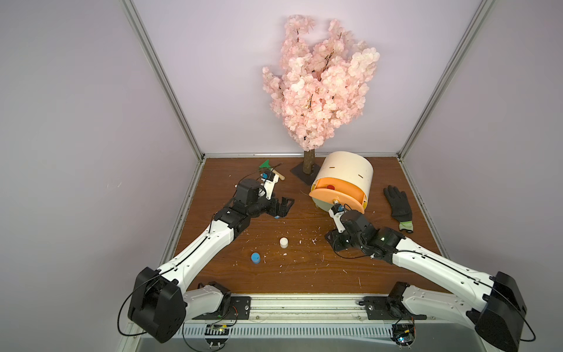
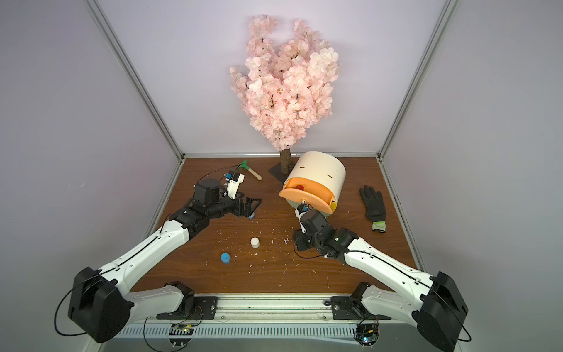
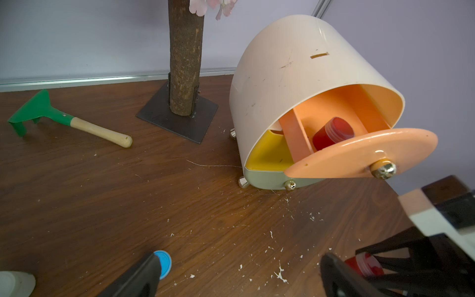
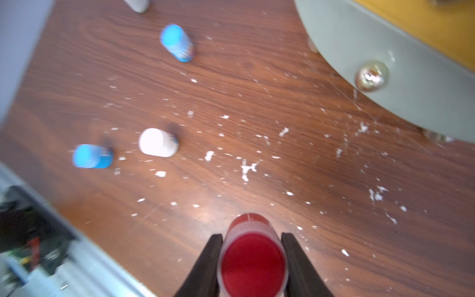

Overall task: Put the paint cans in the drawer according to color
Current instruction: Pick up the paint can at the center of the board.

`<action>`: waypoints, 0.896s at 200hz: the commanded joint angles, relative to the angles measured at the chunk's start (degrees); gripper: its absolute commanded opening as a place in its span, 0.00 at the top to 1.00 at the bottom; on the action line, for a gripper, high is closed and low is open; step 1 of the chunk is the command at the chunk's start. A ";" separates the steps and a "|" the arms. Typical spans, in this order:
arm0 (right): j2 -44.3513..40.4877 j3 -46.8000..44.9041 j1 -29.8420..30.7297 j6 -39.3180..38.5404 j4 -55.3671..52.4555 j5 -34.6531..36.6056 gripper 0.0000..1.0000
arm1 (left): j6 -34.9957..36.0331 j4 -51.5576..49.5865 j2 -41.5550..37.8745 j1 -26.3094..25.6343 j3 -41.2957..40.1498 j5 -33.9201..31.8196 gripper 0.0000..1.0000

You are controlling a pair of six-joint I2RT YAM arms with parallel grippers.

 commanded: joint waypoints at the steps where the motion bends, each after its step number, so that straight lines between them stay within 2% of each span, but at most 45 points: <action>1: -1.69 4.43 0.20 -1.38 -4.22 -7.99 0.72 | -0.80 1.70 1.33 -0.48 1.51 1.42 0.00; 28: -2.72 10.47 0.25 -1.29 -3.80 -14.16 0.72 | -0.80 1.77 1.64 -0.43 1.89 1.34 0.00; 53: -2.50 16.30 0.10 -2.04 -3.49 -16.42 0.71 | -1.09 2.08 1.98 -0.42 2.00 1.50 0.00; 68: -1.33 21.03 -0.17 -3.60 -5.64 -13.32 0.70 | -1.27 2.43 2.36 -0.46 2.17 2.17 0.00; 93: 1.53 29.64 -1.29 -8.11 -10.58 -4.23 0.69 | -2.18 3.87 3.53 -0.43 2.57 3.70 0.02; 139: 8.46 42.44 -7.68 -15.32 -18.08 6.51 0.69 | -4.18 6.77 6.49 -1.19 4.29 7.00 0.10; 179: 12.16 46.77 -13.47 -18.28 -21.94 7.70 0.69 | -4.57 7.97 9.28 -3.86 6.07 6.88 0.11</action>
